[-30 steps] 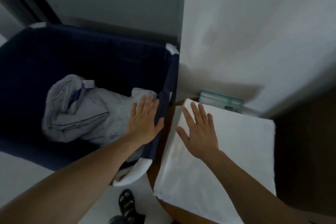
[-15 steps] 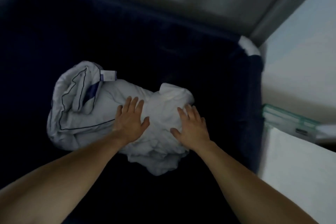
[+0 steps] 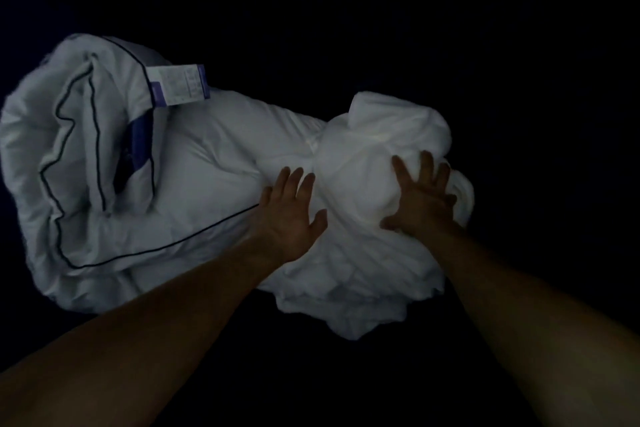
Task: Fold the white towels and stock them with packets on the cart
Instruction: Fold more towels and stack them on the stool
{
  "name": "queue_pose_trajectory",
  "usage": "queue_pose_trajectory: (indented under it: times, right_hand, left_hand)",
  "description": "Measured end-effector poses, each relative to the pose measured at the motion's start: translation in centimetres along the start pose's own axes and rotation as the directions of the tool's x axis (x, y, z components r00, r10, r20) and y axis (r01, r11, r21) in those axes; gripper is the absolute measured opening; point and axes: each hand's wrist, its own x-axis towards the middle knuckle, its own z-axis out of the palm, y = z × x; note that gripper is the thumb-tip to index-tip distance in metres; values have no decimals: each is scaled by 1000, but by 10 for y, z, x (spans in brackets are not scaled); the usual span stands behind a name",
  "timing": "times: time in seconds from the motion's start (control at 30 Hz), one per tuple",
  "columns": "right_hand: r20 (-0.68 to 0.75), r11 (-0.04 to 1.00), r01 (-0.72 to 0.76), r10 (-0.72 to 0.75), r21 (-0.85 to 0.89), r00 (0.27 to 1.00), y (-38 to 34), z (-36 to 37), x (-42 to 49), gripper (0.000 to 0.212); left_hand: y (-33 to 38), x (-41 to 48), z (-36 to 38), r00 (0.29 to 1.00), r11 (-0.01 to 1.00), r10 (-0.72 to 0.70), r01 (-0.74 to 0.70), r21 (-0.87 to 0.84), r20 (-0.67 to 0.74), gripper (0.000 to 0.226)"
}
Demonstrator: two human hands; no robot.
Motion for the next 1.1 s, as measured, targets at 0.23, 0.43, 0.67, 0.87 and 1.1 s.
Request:
queue_pose_trajectory:
  times: [0.23, 0.43, 0.67, 0.87, 1.1]
  right_hand:
    - [-152, 987, 40, -65, -157, 986, -9, -13, -26, 35]
    - [-269, 968, 251, -242, -1, 932, -16, -50, -111, 26]
    - [-627, 803, 587, -511, -104, 588, -16, -123, -229, 9]
    - [-774, 602, 779, -573, -175, 268, 31, -210, -330, 13]
    - [-894, 561, 821, -414, -101, 173, 122, -300, -454, 38]
  left_hand:
    - [11, -21, -14, 999, 999, -2, 4, -42, 39, 101]
    - [41, -52, -77, 991, 985, 126, -121, -123, 35, 116]
    - [118, -110, -166, 975, 972, 221, -223, 68, 39, 145]
    - [211, -190, -245, 943, 946, 271, -298, -129, -190, 113]
    - [346, -277, -311, 879, 873, 160, -338, -350, -450, 52]
